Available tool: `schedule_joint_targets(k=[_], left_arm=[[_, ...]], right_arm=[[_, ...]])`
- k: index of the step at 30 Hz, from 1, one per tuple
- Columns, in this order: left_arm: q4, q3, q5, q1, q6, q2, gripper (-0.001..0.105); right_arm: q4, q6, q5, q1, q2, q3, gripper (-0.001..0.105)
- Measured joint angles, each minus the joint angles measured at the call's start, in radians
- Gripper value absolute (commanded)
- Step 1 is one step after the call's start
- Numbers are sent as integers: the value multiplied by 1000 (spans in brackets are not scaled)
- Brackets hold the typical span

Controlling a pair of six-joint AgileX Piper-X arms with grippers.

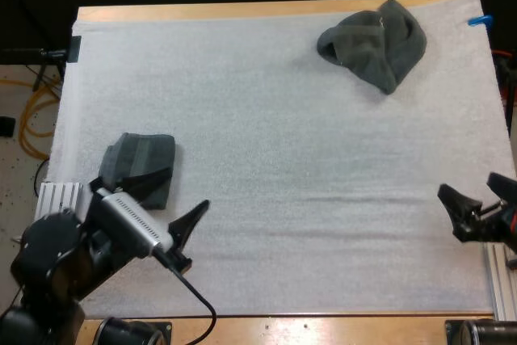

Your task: Pick towel from pile fold and stack

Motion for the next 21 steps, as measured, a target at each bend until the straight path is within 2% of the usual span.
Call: schedule_joint_targets(k=[4,10,18,21], left_arm=[[-31,-14,4,-58,0,78,65],[-100,-14,4,-66,-8,159,65],[-109,-14,4,-66,-8,224,65],[-109,-14,4,-66,-8,236,65]], right_arm=[[-88,0,-23,0,101,-17,79],[-243,24,-5,0,303,-55,79],[-401,29,246,86,666,-196,79],[-428,29,304,134,811,-272,79]])
